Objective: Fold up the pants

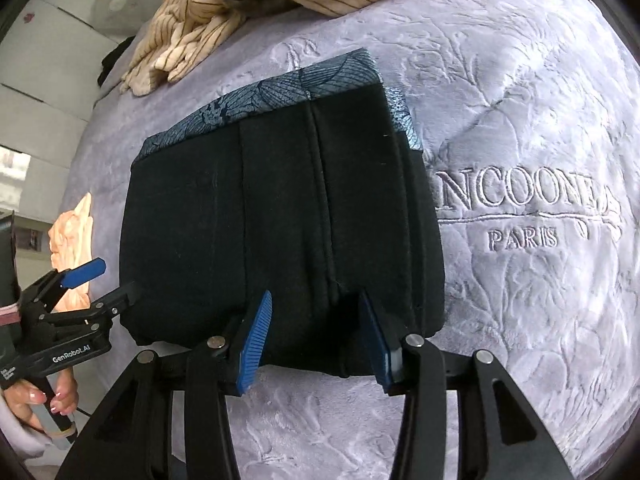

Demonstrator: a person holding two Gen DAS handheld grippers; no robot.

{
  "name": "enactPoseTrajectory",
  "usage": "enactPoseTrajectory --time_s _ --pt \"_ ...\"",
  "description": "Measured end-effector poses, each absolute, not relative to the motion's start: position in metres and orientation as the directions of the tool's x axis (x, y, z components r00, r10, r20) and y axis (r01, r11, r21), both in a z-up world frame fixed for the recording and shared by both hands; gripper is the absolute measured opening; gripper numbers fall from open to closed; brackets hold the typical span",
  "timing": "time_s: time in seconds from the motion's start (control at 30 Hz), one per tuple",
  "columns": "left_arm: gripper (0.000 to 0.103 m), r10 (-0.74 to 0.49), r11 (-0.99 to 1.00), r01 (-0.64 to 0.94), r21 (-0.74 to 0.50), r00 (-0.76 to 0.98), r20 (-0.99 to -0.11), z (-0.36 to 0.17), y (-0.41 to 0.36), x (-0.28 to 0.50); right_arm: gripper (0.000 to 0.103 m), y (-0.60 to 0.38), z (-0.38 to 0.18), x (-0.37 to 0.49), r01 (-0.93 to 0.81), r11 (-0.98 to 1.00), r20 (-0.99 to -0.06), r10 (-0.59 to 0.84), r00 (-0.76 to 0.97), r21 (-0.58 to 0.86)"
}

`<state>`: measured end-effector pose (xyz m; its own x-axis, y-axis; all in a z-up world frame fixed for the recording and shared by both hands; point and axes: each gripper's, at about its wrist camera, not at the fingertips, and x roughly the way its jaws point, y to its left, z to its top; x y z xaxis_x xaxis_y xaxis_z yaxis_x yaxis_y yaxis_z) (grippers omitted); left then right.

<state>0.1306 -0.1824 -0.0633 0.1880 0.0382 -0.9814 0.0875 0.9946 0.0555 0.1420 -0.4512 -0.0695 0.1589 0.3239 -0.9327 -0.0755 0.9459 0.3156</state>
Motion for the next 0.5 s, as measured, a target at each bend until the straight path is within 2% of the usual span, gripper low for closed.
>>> enactPoseTrajectory --time_s 0.23,0.3,0.5 --pt "0.087 0.028 0.996 0.079 0.042 0.178 -0.984 -0.064 -0.183 0.137 0.052 -0.458 -0.064 0.142 -0.075 0.95 -0.937 0.311 0.159 0.302" --pt "0.087 0.026 0.996 0.077 0.04 0.177 -0.984 -0.065 -0.183 0.138 0.066 -0.469 -0.062 0.142 -0.045 0.959 -0.946 0.282 0.161 0.279" --pt "0.087 0.01 0.998 0.055 0.02 0.168 -0.986 -0.067 -0.179 0.144 0.067 -0.508 -0.071 0.138 0.074 0.946 -0.943 0.303 0.14 0.315"
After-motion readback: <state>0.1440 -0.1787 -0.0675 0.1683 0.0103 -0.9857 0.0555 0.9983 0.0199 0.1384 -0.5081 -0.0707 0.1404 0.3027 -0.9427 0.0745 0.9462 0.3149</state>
